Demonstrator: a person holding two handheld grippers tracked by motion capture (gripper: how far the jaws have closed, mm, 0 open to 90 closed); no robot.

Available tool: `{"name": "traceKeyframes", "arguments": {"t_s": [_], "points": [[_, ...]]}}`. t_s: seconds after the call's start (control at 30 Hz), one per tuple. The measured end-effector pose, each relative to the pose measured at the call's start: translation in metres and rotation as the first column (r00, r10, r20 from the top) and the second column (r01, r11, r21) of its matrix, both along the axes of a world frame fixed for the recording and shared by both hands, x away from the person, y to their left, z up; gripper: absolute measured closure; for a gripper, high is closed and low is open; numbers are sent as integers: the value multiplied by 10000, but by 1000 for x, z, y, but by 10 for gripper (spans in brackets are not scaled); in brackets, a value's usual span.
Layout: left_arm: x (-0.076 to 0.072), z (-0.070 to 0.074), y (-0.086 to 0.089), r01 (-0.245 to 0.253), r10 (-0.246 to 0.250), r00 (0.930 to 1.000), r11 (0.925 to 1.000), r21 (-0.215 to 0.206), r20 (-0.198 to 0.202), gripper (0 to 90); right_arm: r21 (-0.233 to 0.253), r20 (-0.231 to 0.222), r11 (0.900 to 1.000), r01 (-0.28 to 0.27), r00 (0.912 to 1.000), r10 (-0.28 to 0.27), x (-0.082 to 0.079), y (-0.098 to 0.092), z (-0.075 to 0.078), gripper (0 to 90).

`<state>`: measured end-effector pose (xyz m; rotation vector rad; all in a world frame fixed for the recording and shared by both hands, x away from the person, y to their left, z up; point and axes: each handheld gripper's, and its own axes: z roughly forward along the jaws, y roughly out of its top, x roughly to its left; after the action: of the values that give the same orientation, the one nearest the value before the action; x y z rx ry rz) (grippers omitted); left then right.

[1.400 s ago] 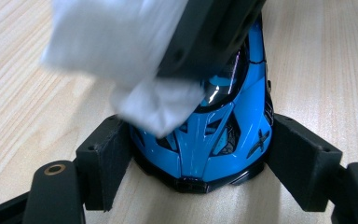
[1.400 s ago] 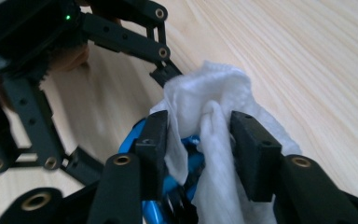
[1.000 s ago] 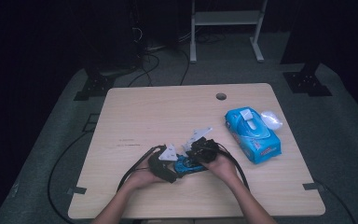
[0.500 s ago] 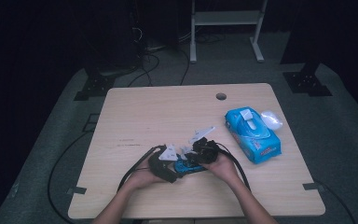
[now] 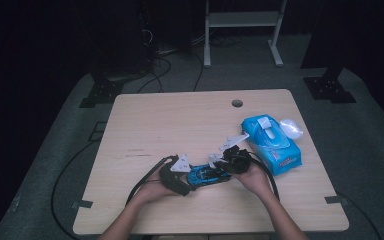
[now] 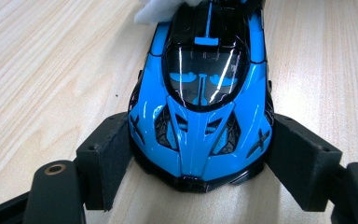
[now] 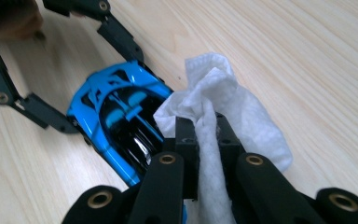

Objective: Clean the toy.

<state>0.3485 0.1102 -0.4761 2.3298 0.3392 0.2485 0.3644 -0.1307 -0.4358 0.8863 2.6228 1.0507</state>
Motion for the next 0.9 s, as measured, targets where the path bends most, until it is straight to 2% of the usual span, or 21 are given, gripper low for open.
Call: {"name": "traceKeyframes", "arguments": {"t_s": [0.1,0.2,0.3,0.43,0.57,0.7,0.8,0.83,0.87,0.9], "points": [[0,0,0,-29,29,10000,10000,-24,-9,253,-365,158,9991,222,9996,-217,0,-7,1,839],[0,0,0,-32,32,10000,10000,5,10,253,-425,307,9988,249,9992,-236,-2,-12,4,840],[0,0,0,-34,34,10000,10000,-39,-10,253,-437,497,9987,266,9985,-244,-7,-14,11,840],[0,0,0,-20,20,10000,10000,-20,-38,253,-255,732,9991,325,9969,-306,-14,-25,21,839],[0,0,0,-29,29,10000,10000,-39,-44,253,-295,626,9991,294,9977,-275,-21,-36,27,839],[0,0,0,-32,32,10000,10000,-50,-37,253,-456,132,9988,204,9997,-198,-21,-39,22,831],[0,0,0,-33,33,10000,10000,-23,3,253,-585,6,9982,95,10000,-95,-18,-35,18,797],[0,0,0,-36,36,10000,10000,-32,-5,253,-635,-12,9979,78,10000,-79,-17,-32,16,763],[0,0,0,-33,33,10000,10000,-55,-10,253,-518,44,9986,129,9999,-127,-14,-27,14,680],[0,0,1,-28,28,10000,10000,-57,-13,253,-518,44,9986,129,9999,-127,-14,-27,14,680]]}}
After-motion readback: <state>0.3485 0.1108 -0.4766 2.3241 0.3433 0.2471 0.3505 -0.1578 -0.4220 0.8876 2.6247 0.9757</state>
